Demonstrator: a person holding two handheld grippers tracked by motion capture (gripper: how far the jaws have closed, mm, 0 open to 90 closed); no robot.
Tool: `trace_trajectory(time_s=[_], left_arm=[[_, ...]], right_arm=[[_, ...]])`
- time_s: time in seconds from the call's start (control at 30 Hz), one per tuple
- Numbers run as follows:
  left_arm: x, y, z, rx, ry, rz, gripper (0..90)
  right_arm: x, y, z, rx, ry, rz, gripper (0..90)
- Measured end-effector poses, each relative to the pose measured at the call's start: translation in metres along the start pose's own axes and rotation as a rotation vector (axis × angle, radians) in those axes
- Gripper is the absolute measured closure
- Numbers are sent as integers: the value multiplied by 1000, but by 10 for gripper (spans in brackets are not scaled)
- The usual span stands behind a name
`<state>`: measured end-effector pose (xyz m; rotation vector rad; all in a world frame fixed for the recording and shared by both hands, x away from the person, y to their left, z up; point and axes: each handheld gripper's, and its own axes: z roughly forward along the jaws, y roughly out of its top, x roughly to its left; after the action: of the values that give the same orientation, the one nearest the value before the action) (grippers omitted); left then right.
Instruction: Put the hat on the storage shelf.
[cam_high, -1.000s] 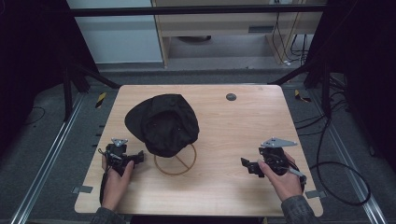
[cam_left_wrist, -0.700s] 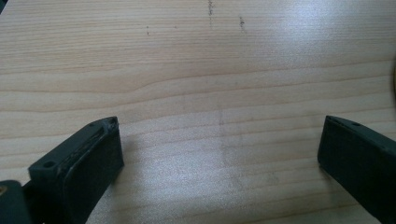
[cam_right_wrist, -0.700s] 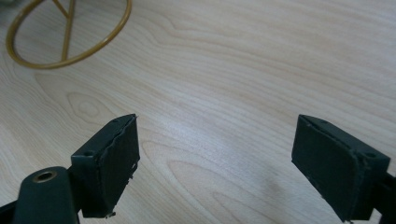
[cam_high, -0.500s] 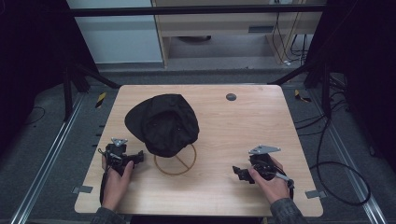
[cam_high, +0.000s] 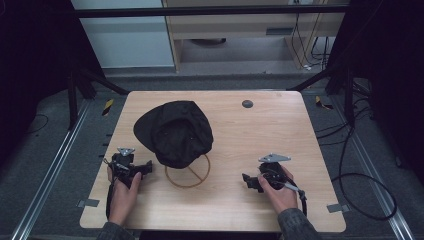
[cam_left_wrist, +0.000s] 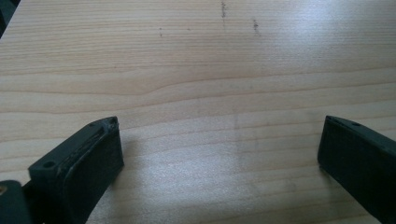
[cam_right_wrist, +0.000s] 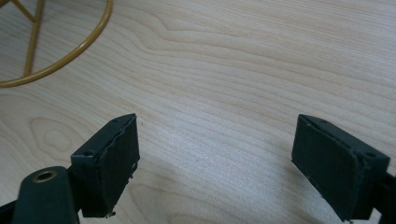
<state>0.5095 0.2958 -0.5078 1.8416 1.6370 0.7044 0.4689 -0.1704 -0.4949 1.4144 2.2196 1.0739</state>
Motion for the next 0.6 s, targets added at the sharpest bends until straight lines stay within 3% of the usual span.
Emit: trace_trajectory(time_s=[0.33,0.5,0.6], left_arm=[[2,0,0,-1,13,-15,0],[2,0,0,-2,14,-15,0],[2,0,0,-2,14,-15,0]], right_arm=[[3,-4,13,-18,-27,20,135],[9,-6,18,-40,-68,-14,106],[15,-5,22,-16,-113,-65,72]])
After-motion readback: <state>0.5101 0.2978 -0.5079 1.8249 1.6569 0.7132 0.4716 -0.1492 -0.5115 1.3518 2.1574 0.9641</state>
